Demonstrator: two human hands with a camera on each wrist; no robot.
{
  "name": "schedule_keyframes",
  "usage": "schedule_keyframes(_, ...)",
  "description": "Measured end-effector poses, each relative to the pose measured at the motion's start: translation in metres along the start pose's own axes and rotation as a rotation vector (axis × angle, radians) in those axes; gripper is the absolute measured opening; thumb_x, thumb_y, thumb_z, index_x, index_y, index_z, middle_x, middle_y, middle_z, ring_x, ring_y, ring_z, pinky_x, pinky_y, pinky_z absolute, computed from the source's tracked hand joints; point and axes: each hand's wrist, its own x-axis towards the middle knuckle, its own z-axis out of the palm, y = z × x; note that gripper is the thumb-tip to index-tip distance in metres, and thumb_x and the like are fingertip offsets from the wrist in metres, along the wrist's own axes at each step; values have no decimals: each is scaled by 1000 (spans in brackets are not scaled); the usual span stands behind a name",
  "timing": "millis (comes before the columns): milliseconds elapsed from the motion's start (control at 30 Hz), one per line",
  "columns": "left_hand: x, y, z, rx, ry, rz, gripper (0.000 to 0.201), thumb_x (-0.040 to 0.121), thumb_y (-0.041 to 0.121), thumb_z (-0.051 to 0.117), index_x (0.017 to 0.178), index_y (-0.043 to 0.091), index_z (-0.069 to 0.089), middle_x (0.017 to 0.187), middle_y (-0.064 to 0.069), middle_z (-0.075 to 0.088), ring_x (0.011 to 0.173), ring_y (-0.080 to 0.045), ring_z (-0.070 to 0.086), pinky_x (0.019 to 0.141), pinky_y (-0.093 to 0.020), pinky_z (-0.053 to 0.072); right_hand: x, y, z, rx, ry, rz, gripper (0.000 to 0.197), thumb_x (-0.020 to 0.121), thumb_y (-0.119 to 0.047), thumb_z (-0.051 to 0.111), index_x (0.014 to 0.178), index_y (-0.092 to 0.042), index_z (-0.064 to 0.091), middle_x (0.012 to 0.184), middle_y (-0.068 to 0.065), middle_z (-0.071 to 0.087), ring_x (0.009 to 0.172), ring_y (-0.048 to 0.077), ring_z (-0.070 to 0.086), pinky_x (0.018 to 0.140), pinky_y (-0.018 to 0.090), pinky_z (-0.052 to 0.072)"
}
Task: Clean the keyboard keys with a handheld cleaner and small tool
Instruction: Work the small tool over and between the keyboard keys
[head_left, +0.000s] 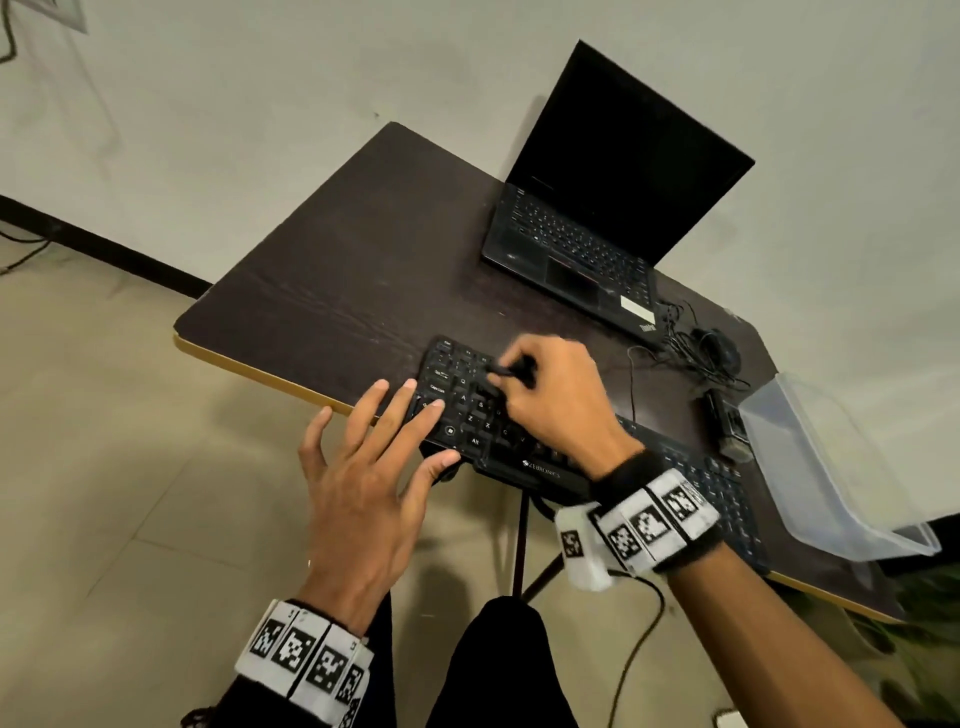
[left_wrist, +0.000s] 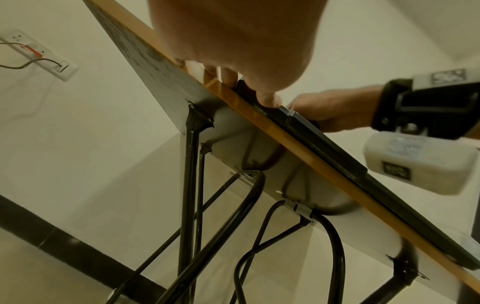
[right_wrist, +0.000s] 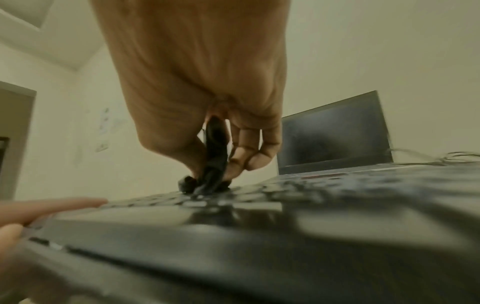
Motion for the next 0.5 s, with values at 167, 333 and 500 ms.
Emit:
schedule_keyframes(167, 1, 2, 1, -44, 5, -11, 45, 102, 50, 53, 144, 36, 60, 158, 12, 50, 155, -10, 33, 123, -53, 19, -4, 13, -9, 26, -18, 52, 18, 91, -24, 82, 78, -29, 70, 69, -16, 64, 65, -2, 57, 57, 9, 34)
schedule_keyframes(333, 2, 1, 1, -34, -19, -21, 46, 102, 52, 50, 145, 36, 58, 159, 12, 50, 156, -10, 31, 124, -51, 17, 32, -41, 12, 81, -81, -137, 6, 90, -23, 80, 87, -22, 76, 82, -10, 73, 80, 13, 68, 76, 29, 51)
schedule_keyframes(500, 1, 0, 0, -9, -22, -8, 46, 101, 51, 53, 145, 36, 59, 158, 11, 51, 155, -11, 33, 123, -53, 19, 31, -16, -3, -30, -108, -97, 10, 91, -22, 80, 85, -25, 72, 85, -7, 71, 82, 15, 65, 71, 24, 42)
